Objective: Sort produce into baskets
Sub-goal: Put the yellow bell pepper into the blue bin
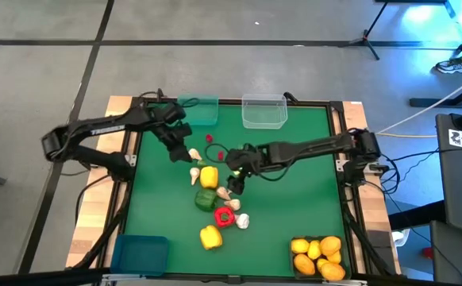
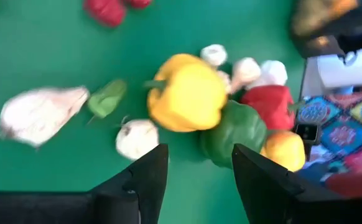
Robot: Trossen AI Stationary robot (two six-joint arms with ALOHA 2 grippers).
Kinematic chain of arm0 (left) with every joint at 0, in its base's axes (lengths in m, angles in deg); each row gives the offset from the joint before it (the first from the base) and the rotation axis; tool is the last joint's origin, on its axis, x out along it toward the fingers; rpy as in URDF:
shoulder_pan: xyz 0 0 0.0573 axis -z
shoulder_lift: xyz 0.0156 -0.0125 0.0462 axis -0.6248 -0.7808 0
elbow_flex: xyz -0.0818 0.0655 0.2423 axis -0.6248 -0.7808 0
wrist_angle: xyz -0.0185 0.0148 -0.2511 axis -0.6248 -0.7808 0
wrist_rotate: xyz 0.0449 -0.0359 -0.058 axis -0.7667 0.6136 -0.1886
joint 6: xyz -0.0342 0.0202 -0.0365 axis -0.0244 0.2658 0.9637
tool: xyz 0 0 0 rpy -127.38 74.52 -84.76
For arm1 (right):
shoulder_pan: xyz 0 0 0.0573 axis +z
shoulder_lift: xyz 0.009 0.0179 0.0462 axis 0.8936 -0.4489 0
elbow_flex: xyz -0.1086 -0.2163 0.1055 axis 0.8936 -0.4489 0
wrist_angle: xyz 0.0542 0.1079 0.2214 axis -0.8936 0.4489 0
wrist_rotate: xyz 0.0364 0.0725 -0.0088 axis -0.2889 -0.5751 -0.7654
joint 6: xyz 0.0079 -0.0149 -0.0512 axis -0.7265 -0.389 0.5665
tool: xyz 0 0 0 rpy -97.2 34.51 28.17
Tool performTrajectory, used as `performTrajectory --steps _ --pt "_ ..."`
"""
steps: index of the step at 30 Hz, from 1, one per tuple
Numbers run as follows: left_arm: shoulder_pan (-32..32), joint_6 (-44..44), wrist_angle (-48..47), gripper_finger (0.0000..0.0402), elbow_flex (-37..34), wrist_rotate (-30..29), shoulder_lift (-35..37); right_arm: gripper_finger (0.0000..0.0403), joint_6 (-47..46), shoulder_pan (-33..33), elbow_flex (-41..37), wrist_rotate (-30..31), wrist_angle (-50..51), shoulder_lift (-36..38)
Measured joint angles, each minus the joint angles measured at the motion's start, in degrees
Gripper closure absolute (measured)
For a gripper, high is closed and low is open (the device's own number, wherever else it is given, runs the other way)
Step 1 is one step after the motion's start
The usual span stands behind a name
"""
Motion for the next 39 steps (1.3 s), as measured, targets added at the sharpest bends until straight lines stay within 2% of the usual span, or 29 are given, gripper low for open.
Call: performTrajectory --steps 5,10,15,21,28,35,39 --pt "3.07 5.25 13.27 0.0229 -7.82 -0.75 4.99 0.0079 2.39 -1.54 -0.02 -3.63 -2.42 -4.46" --pt "6.07 11.77 20.63 0.0243 -13.60 -0.75 5.18 0.0079 3.65 -3.00 -0.02 -7.40 -3.22 -7.48" --pt "8.97 14.17 28.09 0.0255 -16.75 -1.00 5.15 0.0079 6.41 -3.59 0.08 -7.82 -6.33 -9.01" --pt "12.51 15.96 30.03 0.0271 -17.77 -4.01 3.14 0.0079 6.50 -3.94 0.00 -11.35 -9.83 -13.01" --pt "14.97 16.27 32.52 0.0287 -17.80 -6.73 -2.15 0.0079 5.99 -4.31 -0.02 -10.89 -13.17 -15.06" --pt "15.03 15.54 39.69 0.0299 -17.80 -6.33 -8.75 0.0079 6.60 -5.08 -0.11 -12.15 -18.15 -15.06" --pt "15.06 14.26 40.44 0.0307 -17.80 -4.94 -10.92 0.0079 7.18 -5.10 -0.15 -11.75 -18.89 -15.06"
